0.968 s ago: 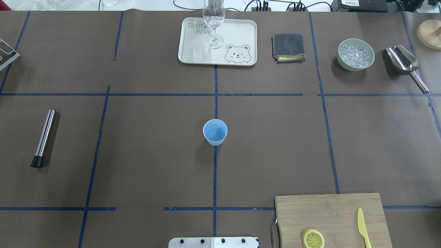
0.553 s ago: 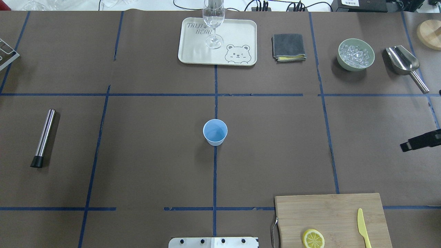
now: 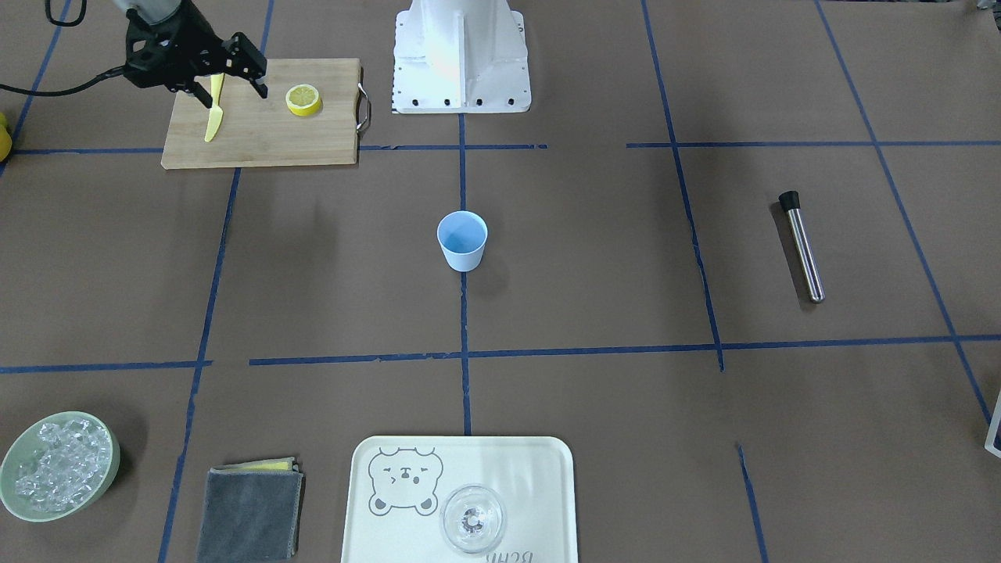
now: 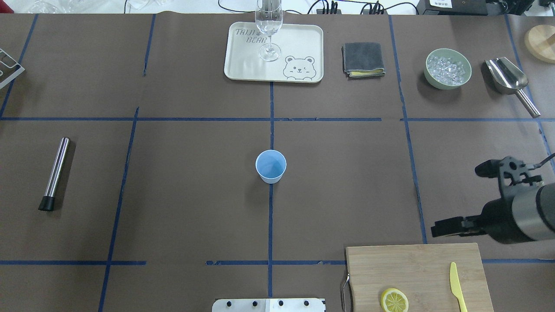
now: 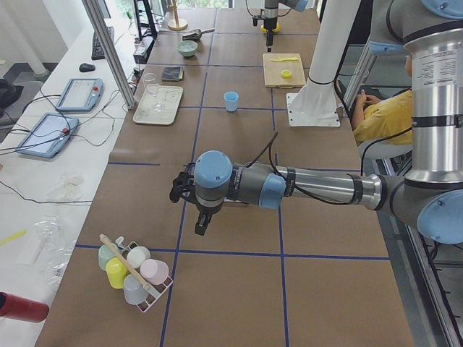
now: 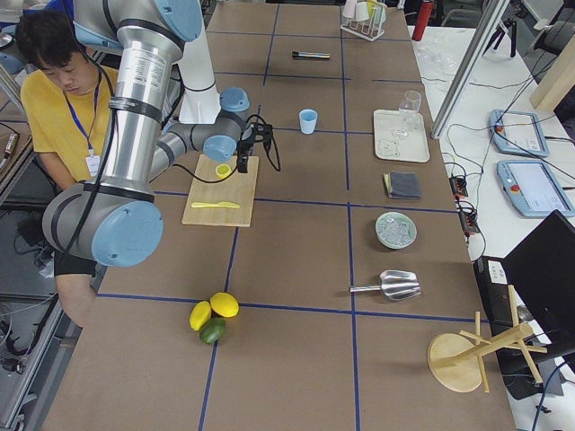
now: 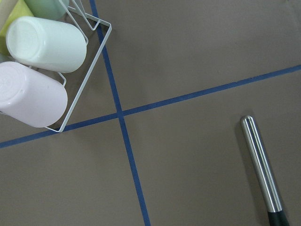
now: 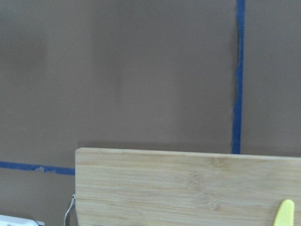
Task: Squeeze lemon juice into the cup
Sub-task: 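Move the right gripper down toward the lemon slice on the cutting board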
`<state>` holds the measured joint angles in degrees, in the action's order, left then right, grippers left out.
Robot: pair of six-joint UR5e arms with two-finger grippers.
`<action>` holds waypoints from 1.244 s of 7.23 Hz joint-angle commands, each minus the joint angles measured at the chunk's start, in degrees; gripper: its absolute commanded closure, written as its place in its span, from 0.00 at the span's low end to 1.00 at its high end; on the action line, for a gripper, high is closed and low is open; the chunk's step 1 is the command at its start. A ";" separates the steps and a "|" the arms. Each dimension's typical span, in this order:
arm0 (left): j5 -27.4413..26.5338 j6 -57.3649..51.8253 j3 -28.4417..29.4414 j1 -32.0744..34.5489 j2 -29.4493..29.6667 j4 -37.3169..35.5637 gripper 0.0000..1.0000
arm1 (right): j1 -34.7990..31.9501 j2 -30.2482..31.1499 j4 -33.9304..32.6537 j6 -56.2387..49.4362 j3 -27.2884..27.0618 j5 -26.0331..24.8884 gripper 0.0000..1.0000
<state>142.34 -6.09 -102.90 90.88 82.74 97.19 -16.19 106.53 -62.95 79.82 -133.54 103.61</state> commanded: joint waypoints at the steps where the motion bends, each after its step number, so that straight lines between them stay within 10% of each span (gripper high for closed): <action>1: 0.39 0.02 -0.20 0.00 -0.03 0.11 0.00 | 16.13 -1.32 -4.50 7.96 0.12 -15.74 0.11; 4: 0.39 -0.15 -0.20 0.00 -0.03 0.11 0.00 | 17.85 -13.88 -20.53 10.16 1.87 -16.15 0.12; 9: 0.48 0.11 -0.99 0.00 -0.12 0.11 0.00 | 17.86 -8.91 -10.21 16.68 5.92 -15.98 0.02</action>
<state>142.81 -6.12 -103.51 90.88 82.62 97.30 1.72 95.45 -77.89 95.88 -128.58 87.46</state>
